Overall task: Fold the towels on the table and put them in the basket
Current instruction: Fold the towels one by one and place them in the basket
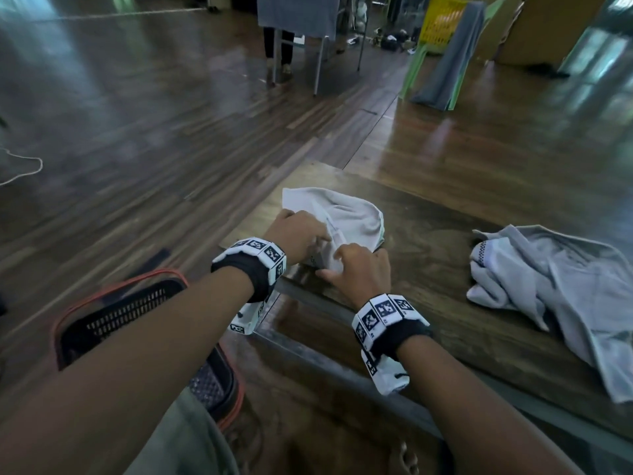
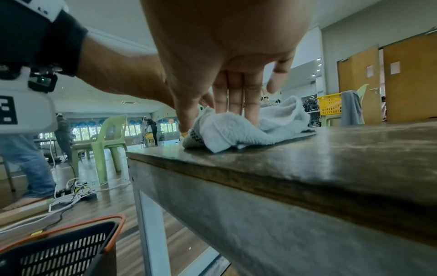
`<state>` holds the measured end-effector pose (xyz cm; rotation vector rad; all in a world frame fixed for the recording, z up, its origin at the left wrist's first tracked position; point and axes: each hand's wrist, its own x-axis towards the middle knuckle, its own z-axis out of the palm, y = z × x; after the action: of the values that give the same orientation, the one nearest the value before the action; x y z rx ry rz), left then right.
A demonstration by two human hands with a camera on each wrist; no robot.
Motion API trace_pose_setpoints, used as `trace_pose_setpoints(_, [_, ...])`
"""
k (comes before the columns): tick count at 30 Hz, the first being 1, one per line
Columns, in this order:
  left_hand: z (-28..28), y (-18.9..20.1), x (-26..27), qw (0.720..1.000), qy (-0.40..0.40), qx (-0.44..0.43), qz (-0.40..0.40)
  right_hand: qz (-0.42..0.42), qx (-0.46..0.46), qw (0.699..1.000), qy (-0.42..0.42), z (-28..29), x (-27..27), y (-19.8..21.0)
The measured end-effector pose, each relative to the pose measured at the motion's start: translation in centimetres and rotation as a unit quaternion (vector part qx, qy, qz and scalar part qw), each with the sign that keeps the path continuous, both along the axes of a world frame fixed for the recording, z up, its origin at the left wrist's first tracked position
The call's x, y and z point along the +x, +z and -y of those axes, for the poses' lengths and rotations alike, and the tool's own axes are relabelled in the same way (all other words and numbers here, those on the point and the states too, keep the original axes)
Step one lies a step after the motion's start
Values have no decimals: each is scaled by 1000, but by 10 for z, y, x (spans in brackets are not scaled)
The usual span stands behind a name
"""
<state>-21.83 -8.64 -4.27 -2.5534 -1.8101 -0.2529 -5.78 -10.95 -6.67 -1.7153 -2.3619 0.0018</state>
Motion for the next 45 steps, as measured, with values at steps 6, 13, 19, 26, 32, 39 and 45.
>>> trace_pose_setpoints(6, [-5, -7, 2, 998, -6, -23, -55, 31, 16, 999, -6, -7, 1, -6])
trace_pose_setpoints(13, [8, 10, 22, 1000, -6, 16, -12, -17, 16, 1000, -17, -6, 28, 20])
trace_pose_setpoints(19, [12, 68, 53, 997, -38, 70, 8, -135, 30, 989, -47, 8, 60, 67])
trace_pose_setpoints(26, [27, 146, 84, 983, -98, 153, 29, -173, 88, 978, -73, 21, 96, 131])
trace_pose_setpoints(32, [32, 182, 85, 971, -104, 198, 84, -139, 147, 976, -84, 30, 134, 174])
trace_pose_setpoints(39, [43, 193, 75, 970, -91, 205, 96, -117, 146, 979, -84, 43, 160, 187])
trace_pose_setpoints(45, [45, 192, 49, 978, -66, 197, 17, -163, 139, 975, -55, 44, 169, 199])
